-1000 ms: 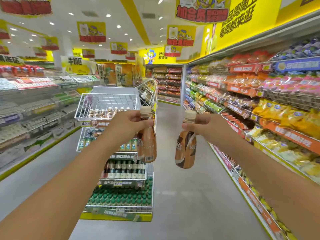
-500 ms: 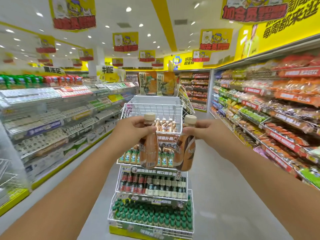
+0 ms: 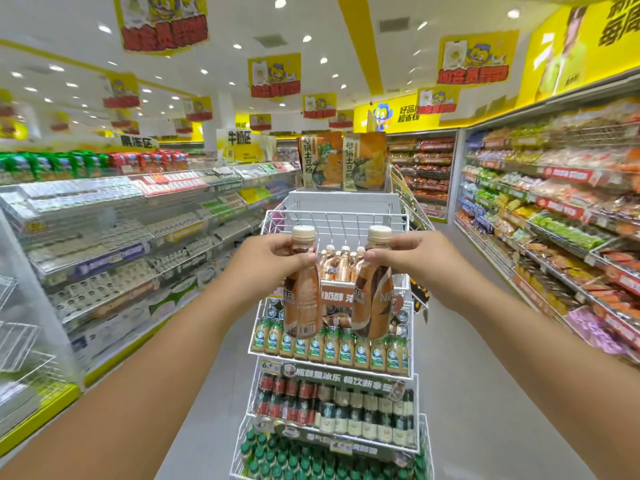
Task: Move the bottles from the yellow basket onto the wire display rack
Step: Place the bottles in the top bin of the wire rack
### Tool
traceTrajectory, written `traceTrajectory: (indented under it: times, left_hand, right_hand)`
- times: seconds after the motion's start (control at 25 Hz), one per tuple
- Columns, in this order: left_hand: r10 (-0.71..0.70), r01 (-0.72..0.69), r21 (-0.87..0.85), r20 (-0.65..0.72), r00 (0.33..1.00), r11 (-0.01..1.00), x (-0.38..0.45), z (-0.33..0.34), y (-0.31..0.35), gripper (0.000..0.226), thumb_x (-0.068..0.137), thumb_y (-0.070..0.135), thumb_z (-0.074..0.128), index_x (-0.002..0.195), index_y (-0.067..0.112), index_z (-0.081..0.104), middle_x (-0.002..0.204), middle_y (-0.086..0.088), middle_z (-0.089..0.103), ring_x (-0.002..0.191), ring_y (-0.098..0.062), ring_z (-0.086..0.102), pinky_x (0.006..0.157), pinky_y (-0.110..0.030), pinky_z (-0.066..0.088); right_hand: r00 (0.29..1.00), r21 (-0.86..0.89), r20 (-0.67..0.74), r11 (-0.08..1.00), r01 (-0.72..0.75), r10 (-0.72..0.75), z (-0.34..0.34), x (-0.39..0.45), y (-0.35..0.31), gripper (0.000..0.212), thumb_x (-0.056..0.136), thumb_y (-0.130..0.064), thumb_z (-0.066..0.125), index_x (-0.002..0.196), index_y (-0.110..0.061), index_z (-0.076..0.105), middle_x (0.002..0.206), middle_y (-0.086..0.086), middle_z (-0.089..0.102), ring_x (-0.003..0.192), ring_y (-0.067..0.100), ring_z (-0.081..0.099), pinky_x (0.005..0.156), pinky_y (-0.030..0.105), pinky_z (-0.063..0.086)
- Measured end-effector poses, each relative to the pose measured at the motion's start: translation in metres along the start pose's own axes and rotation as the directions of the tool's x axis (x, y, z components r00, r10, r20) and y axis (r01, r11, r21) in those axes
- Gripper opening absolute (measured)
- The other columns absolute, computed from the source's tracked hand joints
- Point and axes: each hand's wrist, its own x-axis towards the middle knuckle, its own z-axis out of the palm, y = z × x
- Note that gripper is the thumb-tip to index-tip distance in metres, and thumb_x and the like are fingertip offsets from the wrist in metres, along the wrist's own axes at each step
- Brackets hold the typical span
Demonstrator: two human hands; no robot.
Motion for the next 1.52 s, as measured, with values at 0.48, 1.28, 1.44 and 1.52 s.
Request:
traceTrajectory:
  times: [0.48, 1.28, 1.44, 1.52]
  left_hand:
    - [-0.061, 0.059, -0.022, -0.079, 0.995, 0.998, 0.211, 0.005, -0.072, 0.022, 0.086, 0.021, 0.08, 0.108, 0.023, 0.075, 0.096, 0.01, 0.08, 0.083, -0.001, 0.072, 0.07, -0.027, 0.051]
    - [-0.08, 0.108, -0.093, 0.262, 0.962, 0.99, 0.469, -0.039, -0.275, 0.025, 0.084, 0.016, 0.082, 0.107, 0.023, 0.075, 0.102, 0.008, 0.079, 0.098, -0.008, 0.074, 0.092, -0.04, 0.059]
    - [-0.131, 0.164, -0.093, 0.288, 0.949, 0.982, 0.482, -0.022, -0.298, 0.02, 0.084, 0.017, 0.082, 0.102, 0.023, 0.077, 0.098, 0.004, 0.08, 0.094, -0.017, 0.076, 0.088, -0.043, 0.061]
    - [-0.174, 0.2, -0.057, 0.3, 0.938, 0.978, 0.484, -0.013, -0.308, 0.018, 0.084, 0.018, 0.082, 0.099, 0.025, 0.077, 0.095, 0.005, 0.08, 0.089, -0.016, 0.077, 0.081, -0.038, 0.063]
  right_hand:
    - [0.998, 0.093, 0.066, 0.996, 0.007, -0.013, 0.032, 0.228, 0.082, 0.04, 0.068, -0.046, 0.091, 0.096, -0.019, 0.083, 0.091, -0.007, 0.081, 0.093, 0.012, 0.075, 0.094, 0.038, 0.056]
    - [0.958, -0.041, -0.055, 0.958, -0.284, 0.281, 0.164, 0.431, 0.179, 0.029, 0.078, -0.039, 0.087, 0.098, -0.02, 0.08, 0.089, -0.004, 0.081, 0.093, 0.015, 0.076, 0.097, 0.041, 0.057]
    - [0.925, -0.016, -0.103, 0.929, -0.369, 0.365, 0.178, 0.448, 0.209, 0.066, 0.06, -0.05, 0.095, 0.115, -0.028, 0.067, 0.106, -0.007, 0.078, 0.091, 0.016, 0.077, 0.09, 0.045, 0.062]
    - [0.909, -0.027, -0.094, 0.912, -0.41, 0.406, 0.183, 0.454, 0.226, 0.083, 0.051, -0.059, 0.093, 0.124, -0.025, 0.069, 0.104, -0.007, 0.079, 0.09, 0.018, 0.078, 0.087, 0.048, 0.063]
